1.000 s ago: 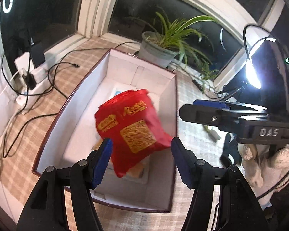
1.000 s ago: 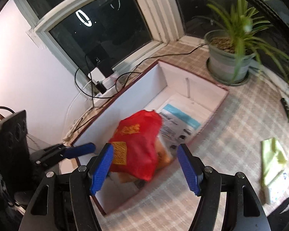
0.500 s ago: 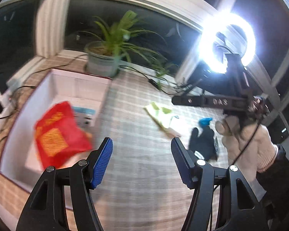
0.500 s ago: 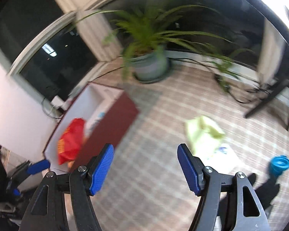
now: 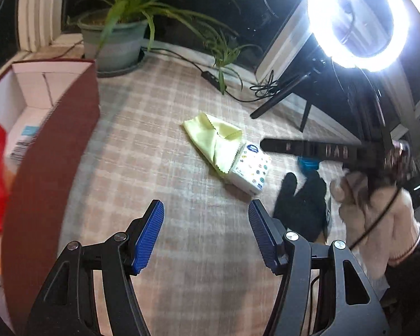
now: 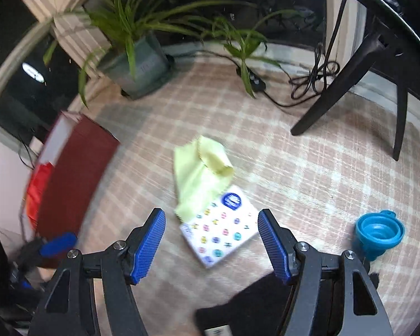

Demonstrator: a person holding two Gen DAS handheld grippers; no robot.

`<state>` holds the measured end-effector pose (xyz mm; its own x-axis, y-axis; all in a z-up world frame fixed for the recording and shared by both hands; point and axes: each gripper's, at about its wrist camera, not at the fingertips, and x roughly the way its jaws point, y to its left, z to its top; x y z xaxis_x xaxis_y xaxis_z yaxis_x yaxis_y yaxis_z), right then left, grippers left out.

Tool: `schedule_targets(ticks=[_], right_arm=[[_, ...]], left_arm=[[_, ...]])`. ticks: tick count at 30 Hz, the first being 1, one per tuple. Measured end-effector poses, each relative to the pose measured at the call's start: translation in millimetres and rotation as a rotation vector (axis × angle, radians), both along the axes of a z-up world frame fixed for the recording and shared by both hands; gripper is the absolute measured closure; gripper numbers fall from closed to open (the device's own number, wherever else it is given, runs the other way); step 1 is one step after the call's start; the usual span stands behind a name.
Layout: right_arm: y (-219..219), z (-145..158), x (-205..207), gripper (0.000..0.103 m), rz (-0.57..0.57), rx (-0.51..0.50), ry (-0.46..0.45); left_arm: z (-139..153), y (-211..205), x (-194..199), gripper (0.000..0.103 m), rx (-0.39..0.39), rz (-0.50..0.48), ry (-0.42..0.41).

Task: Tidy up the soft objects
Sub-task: 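Move the right tool to the star-print tissue pack while the left tool approaches the yellow-green cloth, then close the right gripper on the tissue pack while the left gripper pinches the cloth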

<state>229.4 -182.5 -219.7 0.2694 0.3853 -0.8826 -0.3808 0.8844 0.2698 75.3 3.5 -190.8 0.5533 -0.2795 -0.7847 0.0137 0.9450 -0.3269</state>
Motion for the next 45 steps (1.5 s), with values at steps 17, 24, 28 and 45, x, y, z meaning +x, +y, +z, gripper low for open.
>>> schedule_targets(ticks=[17,24,28,45], right_arm=[[40.5,-35.6,-30.2,0.036,0.379,-0.340,-0.193],[15.9,-35.0,-9.9,0.035,0.319,-0.343,-0.187],[7.4,-34.5,-0.7,0.030,0.317,-0.318,-0.177],[-15.0,-44.2,29.3,0.023,0.303,-0.231,-0.121]], left_arm=[[-35.5,6.0,39.1,0.042,-0.003,0.046,0.089],[-40.6,1.8,50.4,0.042,-0.024,0.039,0.104],[-46.1,-7.0,63.9,0.040,-0.047,0.033,0.119],[-73.3,-61.0,135.9,0.039,0.112,-0.078,0.146]])
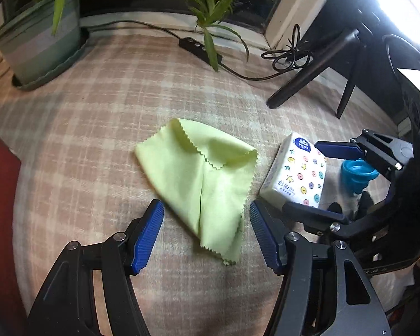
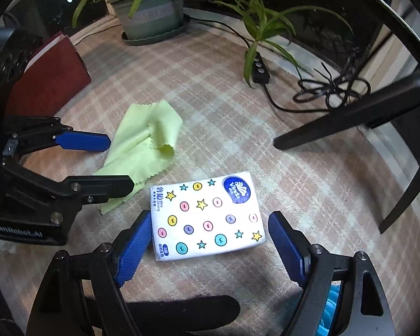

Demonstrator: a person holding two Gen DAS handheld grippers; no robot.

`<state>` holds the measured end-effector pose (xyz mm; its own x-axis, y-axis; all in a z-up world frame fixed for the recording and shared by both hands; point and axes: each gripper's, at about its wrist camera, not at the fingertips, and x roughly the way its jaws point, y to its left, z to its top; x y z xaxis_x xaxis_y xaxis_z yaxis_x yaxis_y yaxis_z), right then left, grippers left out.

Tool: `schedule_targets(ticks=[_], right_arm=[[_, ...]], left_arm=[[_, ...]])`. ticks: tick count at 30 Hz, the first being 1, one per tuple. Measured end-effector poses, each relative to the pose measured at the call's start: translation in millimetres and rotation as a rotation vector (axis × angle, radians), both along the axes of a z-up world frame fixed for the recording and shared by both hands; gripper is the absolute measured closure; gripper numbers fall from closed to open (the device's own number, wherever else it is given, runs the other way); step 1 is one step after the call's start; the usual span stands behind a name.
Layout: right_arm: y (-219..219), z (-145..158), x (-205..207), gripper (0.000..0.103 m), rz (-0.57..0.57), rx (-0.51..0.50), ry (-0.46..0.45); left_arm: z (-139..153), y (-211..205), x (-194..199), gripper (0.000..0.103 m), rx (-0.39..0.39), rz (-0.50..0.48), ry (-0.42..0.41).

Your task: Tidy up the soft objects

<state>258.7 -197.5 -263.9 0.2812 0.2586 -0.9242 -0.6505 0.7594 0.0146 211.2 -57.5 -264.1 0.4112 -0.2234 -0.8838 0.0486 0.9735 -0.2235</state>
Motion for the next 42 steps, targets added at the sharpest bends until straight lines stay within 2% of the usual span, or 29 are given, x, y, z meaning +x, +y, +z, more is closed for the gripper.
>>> schedule_targets(ticks=[8,14,21,22,24,25,28,32,42], right_arm=[[-8.8,-1.7,7.9,0.023,-0.016,0.047,0.023],[-5.7,-3.8,15.1,0.023,0.000,0.035,0.023],[-3.8,-9.7,19.6,0.023,-0.012,0.046,0.044],[-3.9,-9.7,19.7,0.023,-0.015,0.047,0.043],[-4.6,-9.1,19.9,0.025,-0.022,0.055,0.042],[-4.9,-8.7,20.1,0.029,-0.027,0.060,0.044],[-4.9,-8.7,19.6,0.030,-0.033,0.056,0.039],[-5.2,-7.7,16.6,0.031,-0.041,0.058,0.029],[-16.3,-3.0,9.5,0.032,-0.087,0.071,0.000]], left_arm=[[-2.8,-10.7,4.6,0.040,0.048,-0.035,-0.031],[-4.0,-12.5,4.1,0.043,0.072,-0.045,-0.050],[-5.6,-16.6,4.3,0.059,0.130,-0.048,-0.072],[-5.3,-14.8,4.0,0.061,0.124,-0.043,-0.072],[-4.7,-11.1,5.1,0.075,0.114,-0.026,-0.070],[-4.3,-9.8,4.4,0.079,0.113,-0.021,-0.071],[-4.5,-6.0,5.2,0.092,0.107,-0.008,-0.071],[-4.7,-4.7,2.8,0.097,0.077,-0.003,-0.070],[-3.3,2.3,-7.7,0.097,-0.021,0.027,-0.059]])
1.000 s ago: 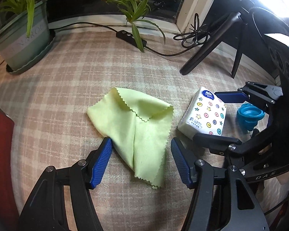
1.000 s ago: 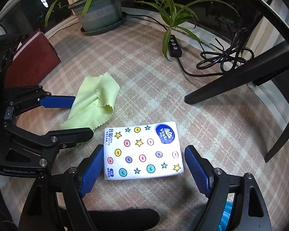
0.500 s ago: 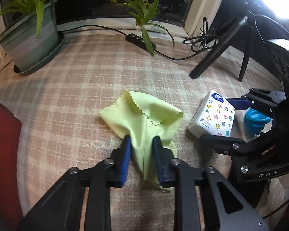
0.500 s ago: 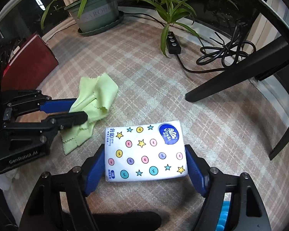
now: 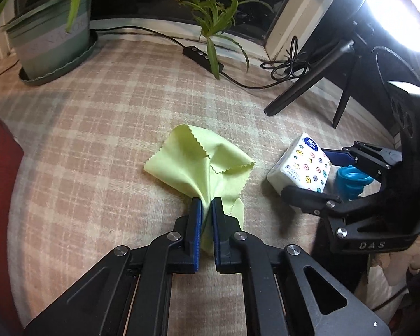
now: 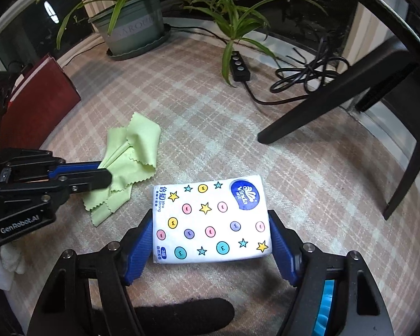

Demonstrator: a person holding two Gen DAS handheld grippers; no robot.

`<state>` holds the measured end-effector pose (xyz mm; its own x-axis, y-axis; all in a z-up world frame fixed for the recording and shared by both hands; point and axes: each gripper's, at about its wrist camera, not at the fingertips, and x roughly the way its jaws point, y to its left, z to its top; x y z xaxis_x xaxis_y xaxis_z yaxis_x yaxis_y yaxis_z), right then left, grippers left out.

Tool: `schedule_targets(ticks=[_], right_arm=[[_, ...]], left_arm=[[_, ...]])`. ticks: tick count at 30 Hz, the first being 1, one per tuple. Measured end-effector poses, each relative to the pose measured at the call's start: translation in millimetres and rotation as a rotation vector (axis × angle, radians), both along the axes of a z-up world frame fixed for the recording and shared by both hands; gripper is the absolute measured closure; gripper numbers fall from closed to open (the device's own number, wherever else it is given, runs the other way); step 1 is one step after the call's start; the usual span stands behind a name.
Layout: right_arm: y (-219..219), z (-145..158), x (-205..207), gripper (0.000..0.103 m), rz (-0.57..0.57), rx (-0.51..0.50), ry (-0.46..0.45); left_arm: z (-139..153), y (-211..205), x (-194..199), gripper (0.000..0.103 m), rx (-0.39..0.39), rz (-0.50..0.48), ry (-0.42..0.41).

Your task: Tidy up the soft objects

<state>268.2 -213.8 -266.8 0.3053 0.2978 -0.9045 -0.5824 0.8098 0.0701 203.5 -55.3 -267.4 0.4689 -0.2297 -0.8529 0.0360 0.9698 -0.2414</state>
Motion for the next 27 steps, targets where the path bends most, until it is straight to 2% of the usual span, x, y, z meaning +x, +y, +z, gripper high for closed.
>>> schedule_targets(ticks=[4,5,6,9,10,12,16,19,20,21,22,23,25,27], right_arm=[[-2.6,1.2,0.0,0.032,-0.006,0.003,-0.003],[-2.6,1.6,0.1,0.032,-0.007,0.005,-0.003],[-3.0,1.7,-0.1,0.032,-0.008,0.008,-0.003],[-3.9,2.0,-0.9,0.032,-0.008,0.014,-0.002],[-4.4,1.9,-1.2,0.032,-0.009,0.018,0.000],[-7.1,1.0,0.1,0.032,-0.016,0.016,-0.002],[-15.9,-1.8,3.0,0.032,-0.041,0.019,0.001],[-21.0,-3.7,4.7,0.032,-0.054,0.008,-0.001],[-22.2,-3.8,5.9,0.032,-0.059,0.009,-0.001],[-24.3,-3.6,6.6,0.032,-0.065,0.009,-0.002],[-25.5,-3.1,6.6,0.032,-0.068,0.009,-0.003],[-26.8,-2.4,6.4,0.032,-0.070,0.009,-0.004],[-27.3,-1.4,5.4,0.032,-0.069,0.006,-0.008],[-25.6,-1.4,5.1,0.032,-0.070,0.006,-0.010]], left_arm=[[5.0,1.4,-5.3,0.097,-0.005,-0.001,-0.013],[4.8,-0.4,-5.5,0.094,0.001,-0.006,-0.014],[4.3,-3.3,-5.4,0.078,-0.001,-0.020,-0.014],[-0.7,-12.1,-2.8,0.044,0.030,-0.039,0.012],[-0.3,-14.8,-3.0,0.043,0.029,-0.048,0.001],[0.1,-23.2,-1.5,0.043,0.088,-0.054,-0.012],[-4.5,-32.1,4.7,0.043,0.169,-0.068,-0.032],[-7.2,-37.0,5.8,0.047,0.237,-0.080,-0.059],[-7.9,-39.3,4.9,0.056,0.265,-0.084,-0.075],[-8.2,-40.4,4.3,0.071,0.271,-0.085,-0.090],[-7.9,-41.2,4.4,0.078,0.269,-0.086,-0.101],[-7.0,-42.2,4.8,0.091,0.272,-0.085,-0.105],[-5.7,-45.1,5.9,0.094,0.298,-0.087,-0.113],[-5.9,-43.3,8.4,0.096,0.286,-0.088,-0.114]])
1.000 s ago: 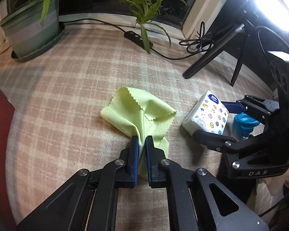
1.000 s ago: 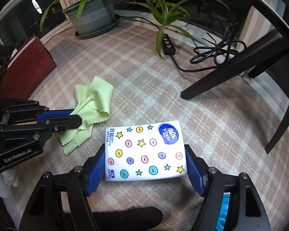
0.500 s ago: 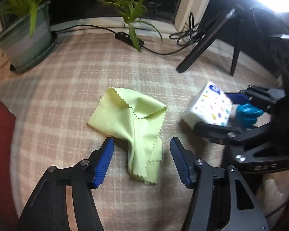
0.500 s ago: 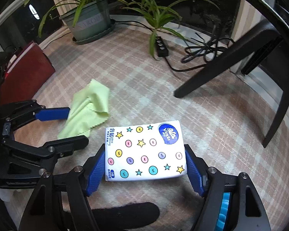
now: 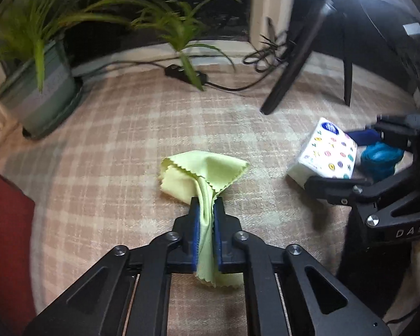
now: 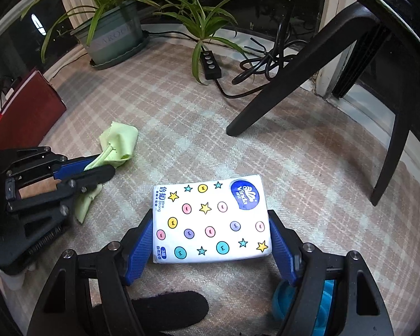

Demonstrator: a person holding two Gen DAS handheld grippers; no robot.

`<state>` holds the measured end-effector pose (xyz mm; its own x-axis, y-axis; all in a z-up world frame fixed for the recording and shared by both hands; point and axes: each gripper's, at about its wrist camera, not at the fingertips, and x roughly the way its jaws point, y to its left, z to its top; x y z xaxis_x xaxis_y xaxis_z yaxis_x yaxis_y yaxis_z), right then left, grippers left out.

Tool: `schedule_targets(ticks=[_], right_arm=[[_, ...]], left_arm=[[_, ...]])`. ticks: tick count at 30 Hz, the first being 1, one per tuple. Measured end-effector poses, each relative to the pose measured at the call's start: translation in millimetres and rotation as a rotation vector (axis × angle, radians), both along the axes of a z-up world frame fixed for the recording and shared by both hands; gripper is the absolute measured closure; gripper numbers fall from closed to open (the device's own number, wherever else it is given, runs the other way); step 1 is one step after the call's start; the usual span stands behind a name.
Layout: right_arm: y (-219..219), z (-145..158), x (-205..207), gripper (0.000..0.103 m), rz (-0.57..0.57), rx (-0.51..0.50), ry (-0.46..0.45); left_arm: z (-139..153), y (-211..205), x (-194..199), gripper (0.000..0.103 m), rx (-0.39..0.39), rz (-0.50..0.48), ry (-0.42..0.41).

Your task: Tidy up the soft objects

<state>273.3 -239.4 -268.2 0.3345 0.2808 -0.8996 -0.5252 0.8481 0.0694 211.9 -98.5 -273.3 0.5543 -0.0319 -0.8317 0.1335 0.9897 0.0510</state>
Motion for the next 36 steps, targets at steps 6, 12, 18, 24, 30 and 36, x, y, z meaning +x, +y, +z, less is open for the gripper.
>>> schedule_targets(ticks=[6,12,18,24,30,36], right_arm=[[4.7,1.7,-3.5,0.032,-0.004,0.014,-0.001],[12.4,15.3,-13.7,0.032,0.005,0.043,-0.024],[22.9,40.6,-27.7,0.032,0.017,0.094,-0.046],[53.5,79.6,-45.0,0.032,0.087,0.138,-0.085],[109.0,117.4,-57.0,0.032,0.186,0.193,-0.119],[175.3,141.9,-71.6,0.032,0.304,0.219,-0.139]], left_arm=[[3.5,35.3,-0.3,0.097,-0.177,0.090,0.042],[23.6,54.7,-22.1,0.097,-0.241,0.115,-0.003],[55.0,64.1,-55.5,0.097,-0.253,0.103,-0.059],[95.9,87.6,-93.6,0.097,-0.288,0.113,-0.115],[138.2,130.1,-135.8,0.097,-0.305,0.158,-0.172],[166.0,191.9,-192.8,0.097,-0.265,0.272,-0.229]])
